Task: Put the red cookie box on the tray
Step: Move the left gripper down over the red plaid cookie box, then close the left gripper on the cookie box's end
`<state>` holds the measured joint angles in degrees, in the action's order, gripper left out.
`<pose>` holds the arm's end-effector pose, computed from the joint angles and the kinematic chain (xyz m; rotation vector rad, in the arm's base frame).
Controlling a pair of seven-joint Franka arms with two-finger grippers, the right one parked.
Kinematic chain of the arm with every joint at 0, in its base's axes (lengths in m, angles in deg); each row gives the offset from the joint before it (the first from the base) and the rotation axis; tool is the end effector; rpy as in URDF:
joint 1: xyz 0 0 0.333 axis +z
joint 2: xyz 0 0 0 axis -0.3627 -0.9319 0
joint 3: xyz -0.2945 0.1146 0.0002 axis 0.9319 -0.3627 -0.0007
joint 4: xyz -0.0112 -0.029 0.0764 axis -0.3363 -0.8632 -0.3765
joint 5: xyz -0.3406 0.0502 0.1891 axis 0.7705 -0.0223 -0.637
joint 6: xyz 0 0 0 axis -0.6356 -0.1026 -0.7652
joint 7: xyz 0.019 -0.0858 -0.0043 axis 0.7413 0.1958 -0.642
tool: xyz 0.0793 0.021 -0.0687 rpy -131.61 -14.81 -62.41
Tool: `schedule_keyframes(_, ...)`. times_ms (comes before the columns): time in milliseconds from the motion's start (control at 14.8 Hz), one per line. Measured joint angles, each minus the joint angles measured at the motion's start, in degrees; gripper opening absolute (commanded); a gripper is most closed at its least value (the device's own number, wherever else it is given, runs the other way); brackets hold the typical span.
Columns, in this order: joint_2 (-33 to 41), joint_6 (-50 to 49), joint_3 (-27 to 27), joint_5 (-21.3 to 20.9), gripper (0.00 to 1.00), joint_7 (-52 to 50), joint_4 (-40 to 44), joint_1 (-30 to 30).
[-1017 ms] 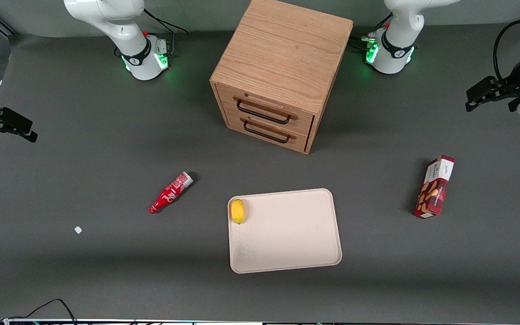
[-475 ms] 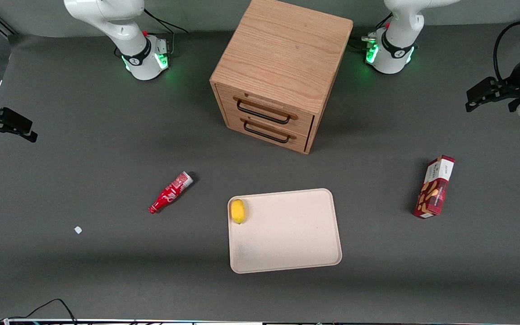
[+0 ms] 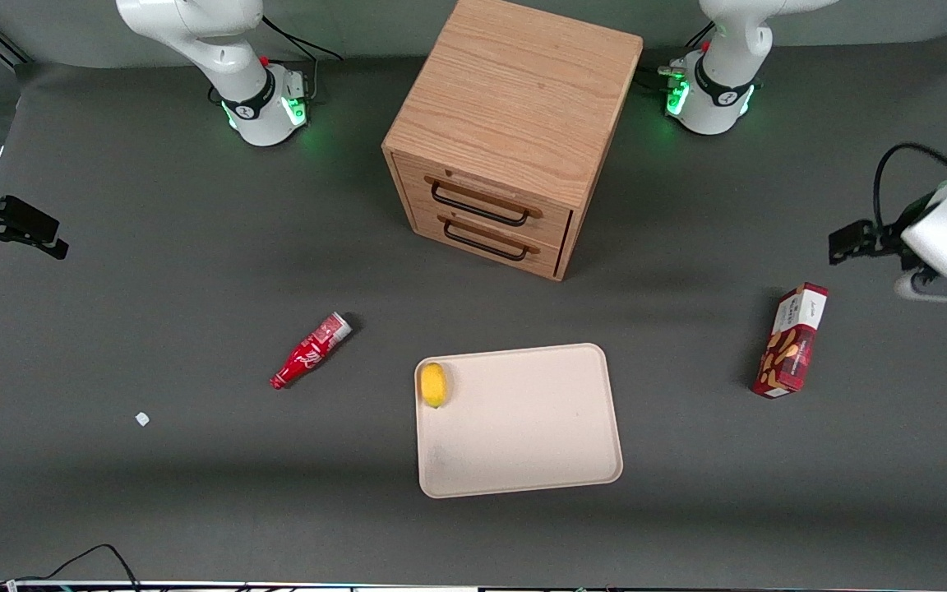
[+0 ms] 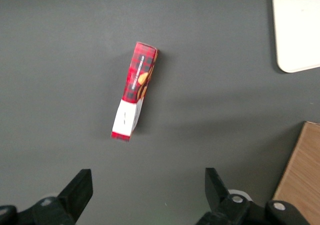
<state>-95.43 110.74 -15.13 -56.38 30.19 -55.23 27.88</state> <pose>0.5810 0.0027 0.5110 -3.1036 0.2161 0.1645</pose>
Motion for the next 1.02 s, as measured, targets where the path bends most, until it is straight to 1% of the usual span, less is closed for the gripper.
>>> schedule_keyframes(203, -4.46, 7.42, -0.04, -1.80, 1.00, 4.88, -2.45, 0.14)
schedule_keyframes(610, -8.13, 27.00, -0.46, -4.10, 1.00, 13.75, -15.44, 1.34)
schedule_keyframes(814, -10.57, 37.71, -1.12, -4.22, 1.00, 15.39, -21.12, 1.88)
schedule_keyframes(1017, -13.26, 42.44, -1.68, -4.45, 1.00, 15.62, -22.50, 1.87)
